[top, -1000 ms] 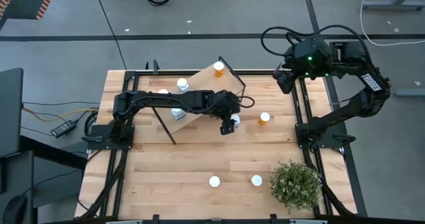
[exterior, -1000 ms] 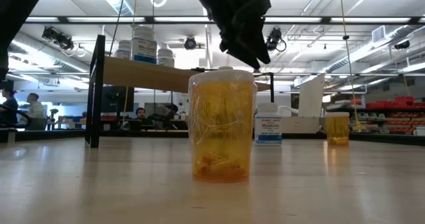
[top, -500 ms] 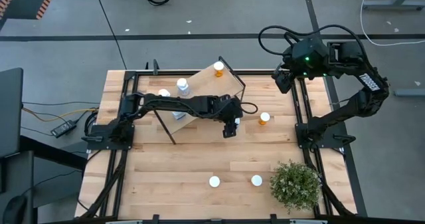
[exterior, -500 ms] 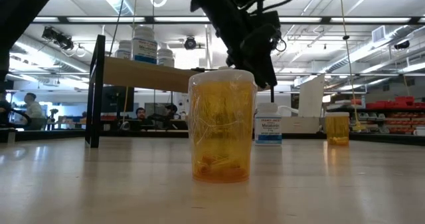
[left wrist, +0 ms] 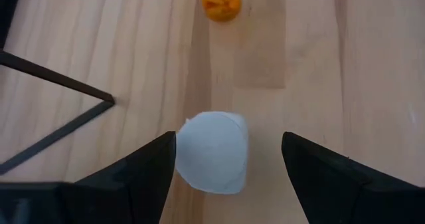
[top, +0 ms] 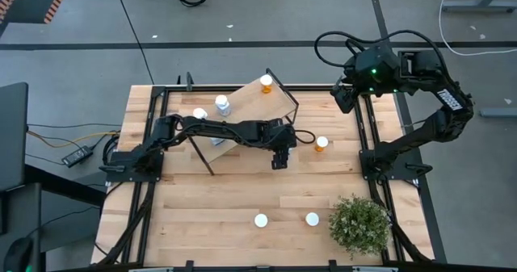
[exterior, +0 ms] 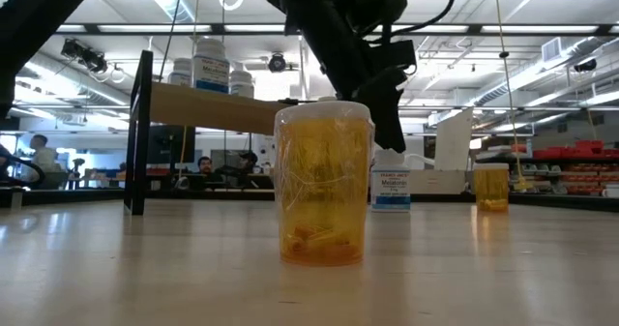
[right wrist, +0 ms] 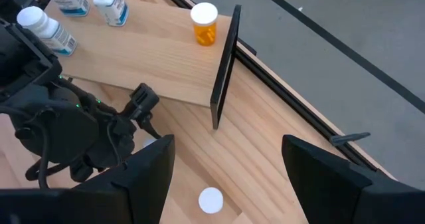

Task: Pick and place medicine bottles onto shelf by color
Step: Put the white pill bottle on the shelf aligned with the other white pill bottle

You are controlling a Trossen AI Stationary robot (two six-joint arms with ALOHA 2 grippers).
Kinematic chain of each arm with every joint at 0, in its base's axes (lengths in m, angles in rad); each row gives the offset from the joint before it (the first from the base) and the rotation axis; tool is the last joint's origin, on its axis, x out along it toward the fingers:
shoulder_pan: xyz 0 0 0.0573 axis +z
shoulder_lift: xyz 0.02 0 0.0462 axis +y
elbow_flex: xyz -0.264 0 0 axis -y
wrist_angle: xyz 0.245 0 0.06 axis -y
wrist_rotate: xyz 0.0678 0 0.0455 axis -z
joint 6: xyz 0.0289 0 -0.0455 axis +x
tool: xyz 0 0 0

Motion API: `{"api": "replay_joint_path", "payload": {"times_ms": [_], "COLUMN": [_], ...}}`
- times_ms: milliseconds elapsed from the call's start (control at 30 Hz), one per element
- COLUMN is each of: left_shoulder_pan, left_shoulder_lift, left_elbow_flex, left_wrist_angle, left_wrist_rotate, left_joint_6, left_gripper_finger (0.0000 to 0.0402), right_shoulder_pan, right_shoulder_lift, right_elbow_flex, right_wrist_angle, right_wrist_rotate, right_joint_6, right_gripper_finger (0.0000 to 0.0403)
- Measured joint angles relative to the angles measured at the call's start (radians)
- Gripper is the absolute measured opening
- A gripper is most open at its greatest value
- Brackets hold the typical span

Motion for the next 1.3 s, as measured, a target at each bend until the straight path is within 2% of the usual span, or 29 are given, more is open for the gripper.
{"api": "replay_joint_path", "payload": {"times_ms": [233,400,733,1233,1300], "left_shoulder_pan": [0.002,0.002,-0.024,-0.031,-0.034], "left_shoulder_lift": [0.0,0.016,0.029,0.031,0.037], "left_elbow_flex": [0.0,0.0,0.002,0.0,-0.005], "left_wrist_angle": [0.011,0.02,0.005,-0.001,-0.012], "left_wrist_rotate": [-0.014,-0.061,-0.07,-0.061,-0.03], "left_joint_6": [0.012,0.026,0.025,0.018,-0.007], "left_gripper_finger": [0.0279,0.0279,0.0277,0.0228,0.0222], "right_shoulder_pan": [0.0,0.0,0.0,0.0,0.0], "right_shoulder_lift": [0.0,0.0,0.0,0.0,0.0], "right_elbow_flex": [0.0,0.0,0.0,0.0,0.0], "right_wrist_angle": [0.0,0.0,0.0,0.0,0.0], "right_wrist_rotate": [0.0,0.0,-0.003,-0.021,-0.025], "right_joint_6": [0.0,0.003,0.023,0.032,0.04], "right_gripper_finger": [0.0282,0.0282,0.0282,0.0282,0.0282]}}
